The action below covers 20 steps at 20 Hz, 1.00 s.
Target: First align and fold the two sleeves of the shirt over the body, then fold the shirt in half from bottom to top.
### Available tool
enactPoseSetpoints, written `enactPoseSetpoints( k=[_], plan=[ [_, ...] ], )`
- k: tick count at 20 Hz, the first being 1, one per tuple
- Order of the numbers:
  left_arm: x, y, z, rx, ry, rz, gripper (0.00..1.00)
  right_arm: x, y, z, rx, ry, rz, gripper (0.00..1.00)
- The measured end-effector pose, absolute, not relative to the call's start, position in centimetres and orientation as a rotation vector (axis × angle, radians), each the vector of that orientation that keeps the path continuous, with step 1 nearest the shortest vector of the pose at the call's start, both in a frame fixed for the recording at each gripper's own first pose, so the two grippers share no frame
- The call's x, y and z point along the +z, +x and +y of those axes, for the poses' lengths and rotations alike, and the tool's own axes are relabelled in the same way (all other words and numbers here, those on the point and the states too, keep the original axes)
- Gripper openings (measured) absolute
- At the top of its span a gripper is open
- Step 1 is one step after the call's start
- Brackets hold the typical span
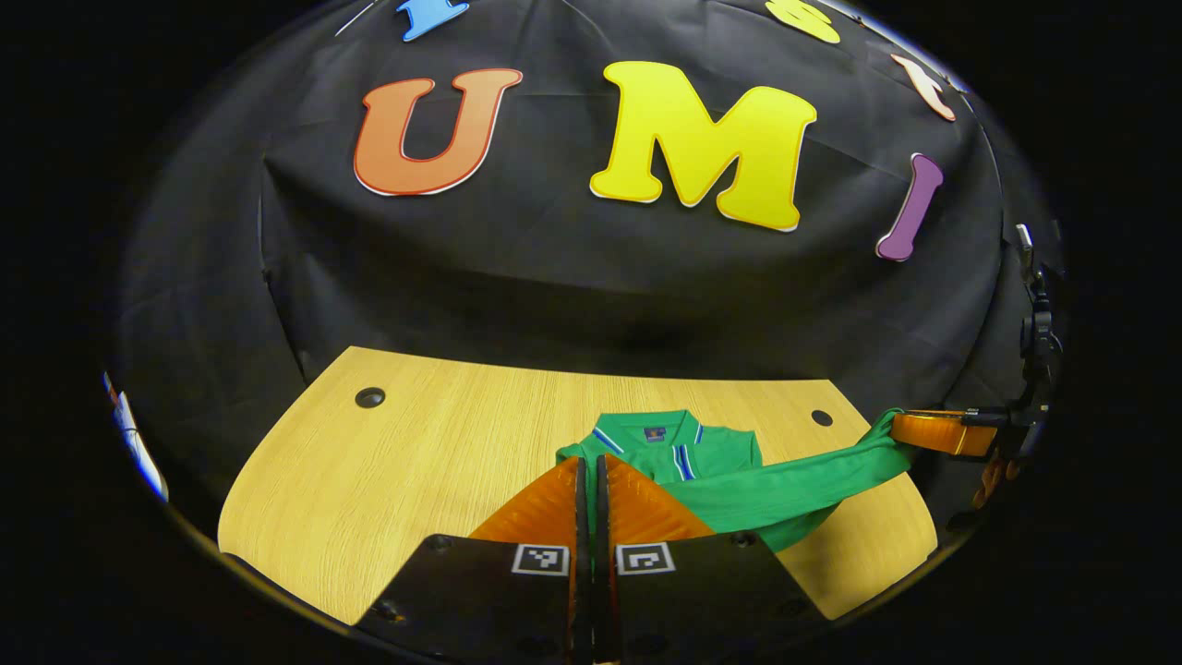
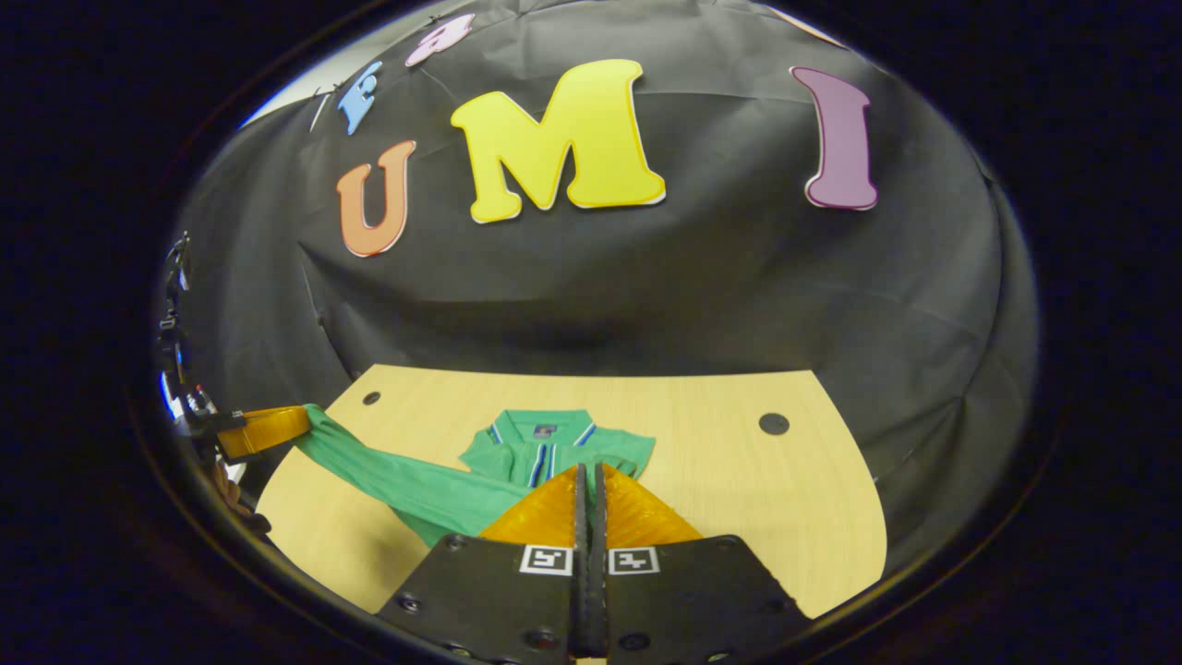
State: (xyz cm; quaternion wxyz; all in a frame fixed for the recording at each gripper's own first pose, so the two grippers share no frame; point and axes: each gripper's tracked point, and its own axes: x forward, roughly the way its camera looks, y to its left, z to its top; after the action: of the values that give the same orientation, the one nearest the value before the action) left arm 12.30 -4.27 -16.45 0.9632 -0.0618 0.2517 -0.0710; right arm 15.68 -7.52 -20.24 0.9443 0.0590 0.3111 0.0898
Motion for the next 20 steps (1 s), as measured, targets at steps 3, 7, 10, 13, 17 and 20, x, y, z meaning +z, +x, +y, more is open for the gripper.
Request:
enactPoseSetpoints(
  k=[3,7,10,13,17,20],
  plan=[
    [-16.0,16.2,-4.6,-0.146,-0.122,0.490,0.06,-19.9,19.8,-7.5,0.181,0.127,0.619,0.00],
    [-16.2,21.0,-4.8,-0.140,-0.130,0.471,0.06,-20.5,25.0,-7.8,0.174,0.133,0.608,0.00],
    [-17.3,24.1,-4.9,-0.133,-0.125,0.466,0.06,-21.9,28.3,-7.9,0.170,0.127,0.616,0.00],
    [-19.6,26.2,-5.5,-0.139,-0.106,0.479,0.06,-24.7,30.3,-7.8,0.172,0.118,0.646,0.00],
    [-23.3,27.8,-6.3,-0.138,-0.106,0.534,0.07,-28.5,31.9,-7.3,0.175,0.119,0.701,0.00],
    [-25.8,28.6,-6.5,-0.132,-0.111,0.566,0.07,-30.9,32.9,-7.6,0.171,0.114,0.721,0.00]
  ],
)
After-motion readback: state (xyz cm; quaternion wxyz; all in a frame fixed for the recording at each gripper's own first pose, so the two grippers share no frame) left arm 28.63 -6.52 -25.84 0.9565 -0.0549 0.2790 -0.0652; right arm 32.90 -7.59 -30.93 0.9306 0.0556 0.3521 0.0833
